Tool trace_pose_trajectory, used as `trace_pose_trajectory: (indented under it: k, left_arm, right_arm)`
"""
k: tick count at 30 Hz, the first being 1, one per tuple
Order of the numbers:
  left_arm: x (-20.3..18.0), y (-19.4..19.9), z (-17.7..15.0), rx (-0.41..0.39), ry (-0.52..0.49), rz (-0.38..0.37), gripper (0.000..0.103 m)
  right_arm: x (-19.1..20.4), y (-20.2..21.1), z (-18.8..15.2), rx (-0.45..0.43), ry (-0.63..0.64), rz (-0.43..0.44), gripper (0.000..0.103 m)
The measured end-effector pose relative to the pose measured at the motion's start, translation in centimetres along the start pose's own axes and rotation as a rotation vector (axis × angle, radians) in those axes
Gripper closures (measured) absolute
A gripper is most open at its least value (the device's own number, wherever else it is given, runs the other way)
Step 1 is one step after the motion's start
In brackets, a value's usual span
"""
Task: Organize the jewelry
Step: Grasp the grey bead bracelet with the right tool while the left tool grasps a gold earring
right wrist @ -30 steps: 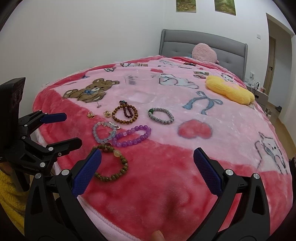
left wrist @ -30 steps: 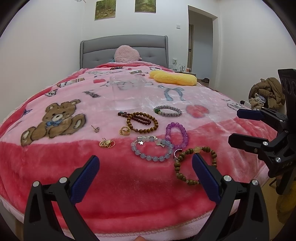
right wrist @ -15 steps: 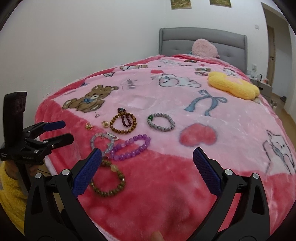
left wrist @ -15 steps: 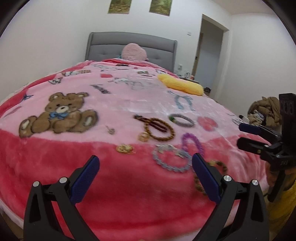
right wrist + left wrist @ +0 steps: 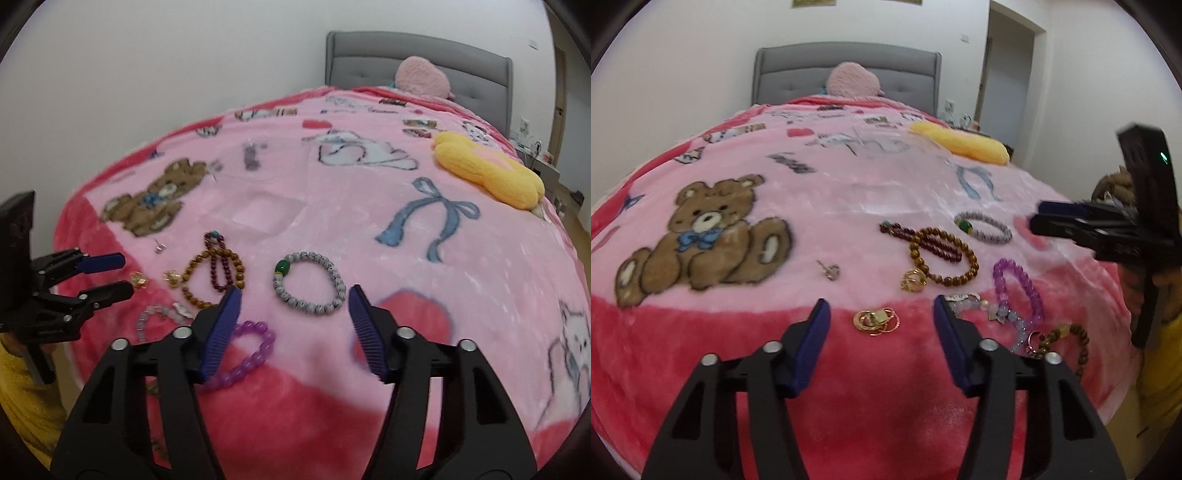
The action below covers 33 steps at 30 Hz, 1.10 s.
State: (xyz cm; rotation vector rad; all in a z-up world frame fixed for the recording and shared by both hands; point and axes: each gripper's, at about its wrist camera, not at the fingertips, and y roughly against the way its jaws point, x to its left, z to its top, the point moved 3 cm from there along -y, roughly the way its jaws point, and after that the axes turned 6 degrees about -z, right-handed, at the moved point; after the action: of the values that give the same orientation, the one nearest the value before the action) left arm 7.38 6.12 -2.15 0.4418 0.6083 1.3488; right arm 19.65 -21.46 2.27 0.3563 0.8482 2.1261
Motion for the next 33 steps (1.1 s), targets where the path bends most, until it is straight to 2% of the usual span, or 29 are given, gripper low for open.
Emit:
trace_pose_trajectory:
  k: [3, 5, 12, 16, 22, 26, 33]
  left_arm:
    - [-0.2, -0.5, 0.1, 0.007, -0.019, 0.007, 0.054]
    - [-0.1, -0.8, 0.1, 0.018, -0.02, 0.0, 0.061]
    - [0.5, -2.1, 0.0, 0.05, -0.021, 0.0, 0.072]
    - [0.2, -2.2, -0.1, 0.062, -0.036, 0.011, 0.073]
    - [0.2, -2.5, -0.1, 0.082, -0.039, 0.021, 0.081]
    - [0.1, -2.5, -0.1, 0.079, -0.043, 0.029, 0.087]
    - [-0.2, -1.9, 0.1, 0.065, -0.046, 0.032, 0.09]
  right_arm:
    - [0.1, -1.9, 0.5, 0.033, 0.027, -0.016, 0.052]
    - [-0.2, -3.2, 1.0, 0.058, 0.028, -0.023, 0.059]
    - [-1.6, -6.2, 2.0, 0.123, 0.005, -0.029, 0.066]
    - [-1.9, -7.5, 1.9, 0.18, 0.007, -0.029, 0.072]
    - [-2.1, -8.2, 1.7, 0.209, 0.004, -0.026, 0.093]
    - [-2.0, -8.1, 1.7, 0.202, 0.015, -0.036, 0.095]
    - [-1.2, -6.3, 1.8, 0.143, 0.05, -0.041, 0.095]
